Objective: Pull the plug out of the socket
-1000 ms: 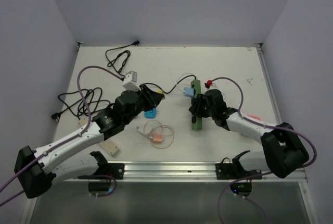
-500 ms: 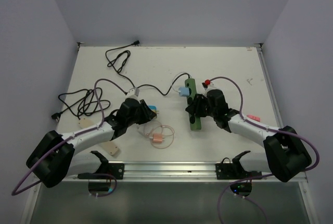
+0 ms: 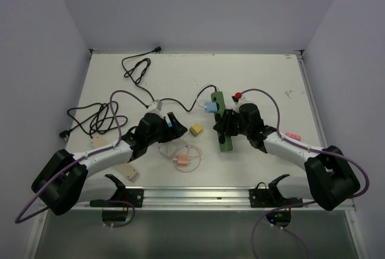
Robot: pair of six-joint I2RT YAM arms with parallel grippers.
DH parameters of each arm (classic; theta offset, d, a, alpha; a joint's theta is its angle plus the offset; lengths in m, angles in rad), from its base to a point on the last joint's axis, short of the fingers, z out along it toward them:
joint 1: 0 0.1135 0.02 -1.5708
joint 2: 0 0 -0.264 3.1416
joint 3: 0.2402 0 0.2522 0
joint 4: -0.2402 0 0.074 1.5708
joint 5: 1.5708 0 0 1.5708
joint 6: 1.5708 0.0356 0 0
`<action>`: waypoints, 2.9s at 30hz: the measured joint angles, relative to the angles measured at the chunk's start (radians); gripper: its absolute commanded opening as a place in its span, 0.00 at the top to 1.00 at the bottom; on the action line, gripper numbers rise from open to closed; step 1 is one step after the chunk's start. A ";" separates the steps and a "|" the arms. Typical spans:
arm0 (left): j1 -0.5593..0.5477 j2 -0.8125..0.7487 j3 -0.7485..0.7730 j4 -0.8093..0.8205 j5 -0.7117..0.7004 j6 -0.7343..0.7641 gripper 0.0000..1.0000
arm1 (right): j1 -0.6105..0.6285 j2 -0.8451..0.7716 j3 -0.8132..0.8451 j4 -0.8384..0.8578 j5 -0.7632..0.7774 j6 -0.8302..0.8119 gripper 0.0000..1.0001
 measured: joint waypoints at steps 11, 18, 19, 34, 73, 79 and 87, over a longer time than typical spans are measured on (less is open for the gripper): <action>0.000 -0.053 0.079 -0.002 0.013 -0.002 0.09 | 0.038 -0.015 0.000 0.003 -0.012 -0.016 1.00; -0.023 0.042 0.233 0.031 0.021 -0.004 0.14 | 0.107 -0.022 0.000 0.006 -0.005 -0.019 1.00; -0.030 0.059 0.247 0.035 0.018 -0.005 0.15 | 0.116 -0.023 0.000 0.005 -0.003 -0.019 1.00; -0.098 0.202 0.311 0.045 -0.042 -0.060 0.61 | 0.188 -0.032 0.001 0.029 0.024 -0.014 1.00; -0.151 0.126 0.286 0.050 -0.074 0.017 1.00 | 0.195 0.040 0.072 0.104 0.095 0.010 1.00; -0.154 0.084 0.277 0.040 -0.076 0.017 1.00 | 0.192 0.011 0.072 0.093 0.093 0.010 1.00; -0.160 0.001 0.277 -0.050 -0.093 0.016 1.00 | 0.191 -0.002 0.082 0.091 0.042 0.011 1.00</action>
